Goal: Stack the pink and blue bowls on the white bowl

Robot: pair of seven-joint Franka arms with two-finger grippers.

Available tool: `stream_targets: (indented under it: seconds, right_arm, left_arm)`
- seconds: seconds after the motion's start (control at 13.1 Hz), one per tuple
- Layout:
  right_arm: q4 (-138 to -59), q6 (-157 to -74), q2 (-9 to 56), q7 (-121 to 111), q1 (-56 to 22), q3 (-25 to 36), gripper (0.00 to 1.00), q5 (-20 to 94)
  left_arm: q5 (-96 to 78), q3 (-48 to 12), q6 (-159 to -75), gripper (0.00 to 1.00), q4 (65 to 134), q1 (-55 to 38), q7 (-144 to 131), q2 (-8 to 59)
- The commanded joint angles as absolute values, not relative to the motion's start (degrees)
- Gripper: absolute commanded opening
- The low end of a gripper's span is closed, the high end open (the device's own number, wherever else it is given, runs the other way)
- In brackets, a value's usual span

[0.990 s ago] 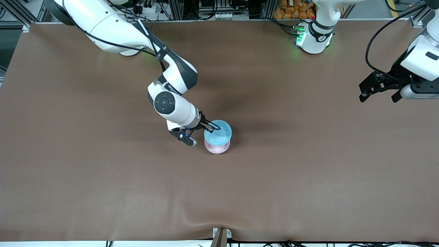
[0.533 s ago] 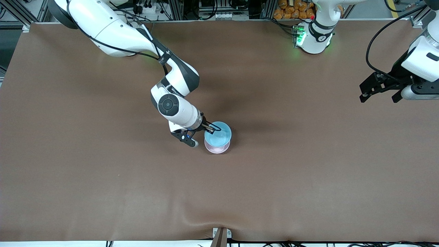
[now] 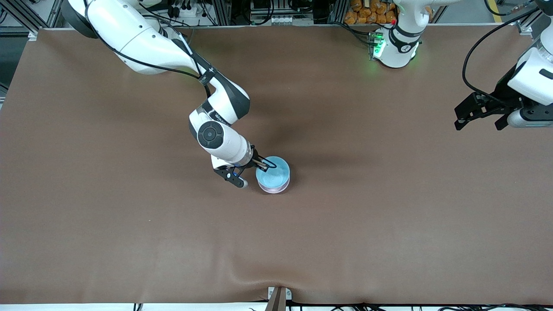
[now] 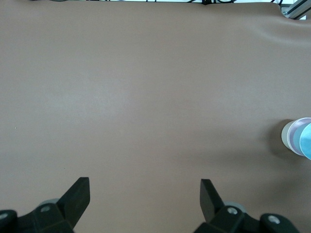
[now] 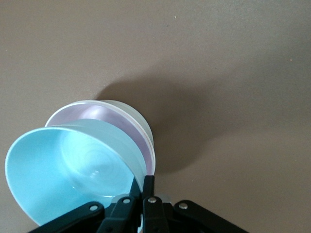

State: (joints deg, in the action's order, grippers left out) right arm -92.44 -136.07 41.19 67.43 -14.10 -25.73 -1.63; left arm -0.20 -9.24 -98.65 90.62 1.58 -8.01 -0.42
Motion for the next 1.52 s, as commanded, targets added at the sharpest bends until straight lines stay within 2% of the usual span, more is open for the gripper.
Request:
stream_targets:
  seconds: [0.0, 0.08, 0.15, 0.23, 0.3, 0.53, 0.69, 0.91, 1.07, 1.14, 1.29, 1.45]
  right_arm:
    - [-90.88, -136.23, 42.01, 68.2, -15.03, -25.22, 0.0, -3.16]
    - [-90.88, -136.14, 42.01, 68.12, -14.94, -25.22, 0.12, -3.16]
    - [-90.88, -136.14, 42.01, 67.94, -14.94, -25.22, 0.53, -3.25]
    - [-90.88, -136.14, 42.01, 68.03, -14.94, -25.22, 0.89, -3.16]
    - [-90.88, -136.23, 42.01, 68.55, -14.94, -25.22, 1.0, -3.08]
    - [-90.27, -135.88, 41.14, 67.95, -13.28, -25.22, 1.0, -3.08]
    - [-90.61, -133.61, 37.47, 63.23, -10.13, -25.31, 1.0, -3.16]
    - [-90.79, -123.86, 31.13, 50.67, -2.93, -25.4, 1.0, -3.08]
    - [-91.23, -118.94, 27.09, 41.27, 2.0, -25.58, 1.0, -3.08]
    - [-91.23, -115.78, 24.98, 36.35, 4.28, -25.58, 1.0, -2.99]
    - [-91.75, -109.8, 21.02, 30.17, 8.33, -25.66, 1.0, -2.64]
    - [-94.38, -107.5, 16.55, 22.63, 12.9, -25.75, 1.0, -2.2]
  left_arm:
    - [-0.53, -9.49, -97.21, 1.0, 88.86, 2.28, -7.65, 0.35]
    - [-0.53, -9.49, -97.21, 1.0, 88.86, 2.29, -7.65, 0.35]
    - [-0.53, -9.49, -96.77, 1.0, 88.94, 2.29, -7.65, 0.35]
    - [-0.53, -9.41, -95.81, 1.0, 88.95, 2.37, -7.65, 0.35]
    - [-0.53, -9.49, -95.63, 1.0, 88.95, 3.24, -7.47, 0.35]
    - [-0.62, -9.49, -95.62, 1.0, 88.86, 3.69, -6.95, 0.35]
    - [-1.05, -9.49, -95.71, 1.0, 88.77, 3.86, -6.42, 0.35]
    - [-0.53, -8.71, -95.71, 1.0, 88.68, 3.26, -6.33, 0.09]
    - [-0.44, -1.54, -95.54, 1.0, 88.68, -2.96, -6.33, -0.52]
    - [-0.44, -0.1, -94.93, 1.0, 88.77, -3.51, -5.98, -0.53]
    - [-0.44, 0.09, -94.75, 1.0, 88.68, -3.43, -5.36, -0.44]
    - [-0.35, 0.26, -94.66, 1.0, 88.68, -3.87, -5.54, -0.53]
